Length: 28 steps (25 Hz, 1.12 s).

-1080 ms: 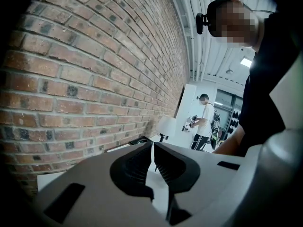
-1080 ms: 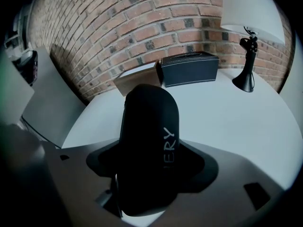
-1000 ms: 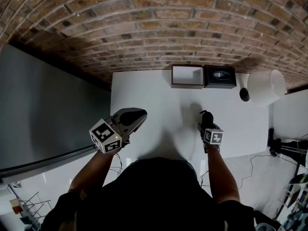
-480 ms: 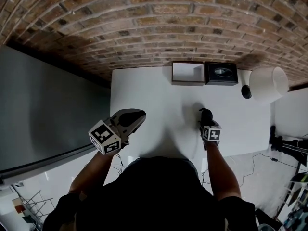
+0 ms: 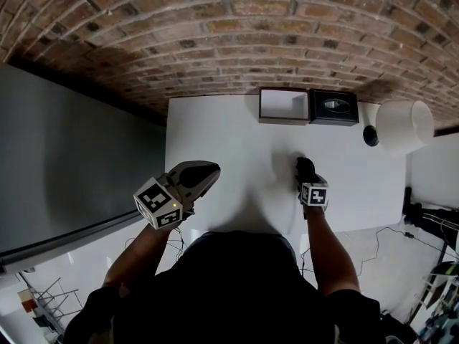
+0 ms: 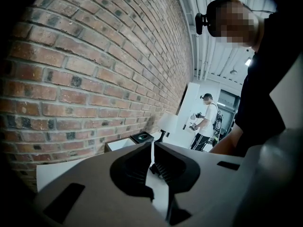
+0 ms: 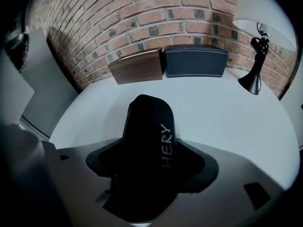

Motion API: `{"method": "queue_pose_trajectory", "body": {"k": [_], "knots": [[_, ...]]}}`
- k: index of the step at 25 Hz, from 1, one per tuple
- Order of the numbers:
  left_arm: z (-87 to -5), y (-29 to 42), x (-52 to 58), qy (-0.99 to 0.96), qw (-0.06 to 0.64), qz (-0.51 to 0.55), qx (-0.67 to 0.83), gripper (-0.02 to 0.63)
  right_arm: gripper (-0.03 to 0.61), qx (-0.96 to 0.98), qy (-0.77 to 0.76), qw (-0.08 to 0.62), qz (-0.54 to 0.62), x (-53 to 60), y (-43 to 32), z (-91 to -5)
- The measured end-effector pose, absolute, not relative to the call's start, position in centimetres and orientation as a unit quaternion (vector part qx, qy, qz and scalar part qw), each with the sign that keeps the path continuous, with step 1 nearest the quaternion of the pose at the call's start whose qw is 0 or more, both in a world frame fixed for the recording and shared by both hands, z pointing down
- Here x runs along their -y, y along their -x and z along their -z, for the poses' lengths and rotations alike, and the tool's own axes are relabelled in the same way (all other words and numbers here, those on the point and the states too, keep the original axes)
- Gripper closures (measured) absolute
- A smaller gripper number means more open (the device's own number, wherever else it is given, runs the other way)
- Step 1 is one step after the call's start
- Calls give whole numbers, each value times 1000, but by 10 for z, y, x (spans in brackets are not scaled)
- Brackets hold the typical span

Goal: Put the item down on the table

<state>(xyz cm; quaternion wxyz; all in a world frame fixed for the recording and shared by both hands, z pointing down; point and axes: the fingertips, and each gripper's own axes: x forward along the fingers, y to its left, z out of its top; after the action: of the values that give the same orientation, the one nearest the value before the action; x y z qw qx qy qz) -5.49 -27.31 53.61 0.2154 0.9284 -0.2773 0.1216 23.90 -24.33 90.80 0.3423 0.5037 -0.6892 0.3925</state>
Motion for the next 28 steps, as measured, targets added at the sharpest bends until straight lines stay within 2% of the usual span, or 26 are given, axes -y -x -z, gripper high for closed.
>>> {"method": "queue_pose_trajectory", "body": {"k": [28], "knots": [[-546, 51, 276, -925, 234, -120, 276, 577, 229, 681, -508, 357, -389, 245, -237, -915]]}}
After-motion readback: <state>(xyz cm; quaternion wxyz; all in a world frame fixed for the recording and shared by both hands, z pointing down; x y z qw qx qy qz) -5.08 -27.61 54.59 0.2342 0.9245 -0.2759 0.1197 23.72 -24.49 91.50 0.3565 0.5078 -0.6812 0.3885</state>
